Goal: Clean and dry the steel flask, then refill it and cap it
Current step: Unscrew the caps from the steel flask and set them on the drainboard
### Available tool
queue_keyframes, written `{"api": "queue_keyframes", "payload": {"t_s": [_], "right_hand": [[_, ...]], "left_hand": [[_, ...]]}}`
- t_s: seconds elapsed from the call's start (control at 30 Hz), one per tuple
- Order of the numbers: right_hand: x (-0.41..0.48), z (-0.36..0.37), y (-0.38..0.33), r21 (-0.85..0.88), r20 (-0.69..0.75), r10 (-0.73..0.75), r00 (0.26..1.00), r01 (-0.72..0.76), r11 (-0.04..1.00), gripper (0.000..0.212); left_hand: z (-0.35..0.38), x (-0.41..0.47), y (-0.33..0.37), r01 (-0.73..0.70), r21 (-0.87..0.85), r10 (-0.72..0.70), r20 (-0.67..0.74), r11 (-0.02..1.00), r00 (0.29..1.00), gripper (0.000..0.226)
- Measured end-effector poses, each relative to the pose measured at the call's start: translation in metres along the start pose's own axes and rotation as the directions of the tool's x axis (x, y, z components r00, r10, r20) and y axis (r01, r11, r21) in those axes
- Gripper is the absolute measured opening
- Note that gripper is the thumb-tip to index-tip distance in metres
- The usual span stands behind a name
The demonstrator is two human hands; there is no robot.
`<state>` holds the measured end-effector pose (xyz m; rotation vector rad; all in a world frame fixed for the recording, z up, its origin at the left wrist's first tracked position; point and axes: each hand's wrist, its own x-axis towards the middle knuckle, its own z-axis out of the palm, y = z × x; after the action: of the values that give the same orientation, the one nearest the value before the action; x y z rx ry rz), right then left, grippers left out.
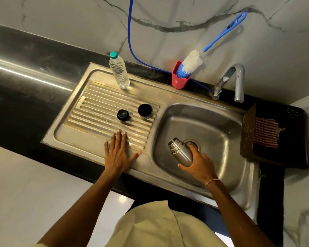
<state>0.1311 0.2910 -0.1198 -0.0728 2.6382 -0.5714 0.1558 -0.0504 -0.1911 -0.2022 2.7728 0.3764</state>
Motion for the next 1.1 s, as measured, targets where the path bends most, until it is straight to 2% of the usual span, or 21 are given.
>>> {"api": "queue_keyframes", "payload": {"t_s": [0.17, 0.57, 0.83, 1.1], "right_hand": [[0.001, 0.001, -0.004, -0.019, 0.017, 0.009, 1.0, -0.009, 1.0, 0.083], [0.019, -0.01, -0.008, -0.129, 0.036, 0.118, 0.992, -0.112, 0.985, 0.084], [0.033, -0.031, -0.006, -0.303, 0.041, 0.059, 0.997, -0.044, 0.952, 0.071], [0.038, -0.051, -0.012, -0.372, 0.039, 0.044, 0.998, -0.026, 0.928, 0.073]], "left_hand": [[0.003, 0.001, -0.001, -0.003, 0.002, 0.003, 0.004, 1.0, 1.0, 0.111], [0.003, 0.001, -0.001, -0.009, 0.006, 0.009, 0.03, 1.0, 1.0, 0.113], [0.002, 0.002, -0.002, -0.027, 0.012, 0.026, 0.019, 1.0, 0.999, 0.115], [0.003, 0.002, -0.002, -0.03, 0.013, 0.03, 0.015, 0.999, 0.999, 0.116]]}}
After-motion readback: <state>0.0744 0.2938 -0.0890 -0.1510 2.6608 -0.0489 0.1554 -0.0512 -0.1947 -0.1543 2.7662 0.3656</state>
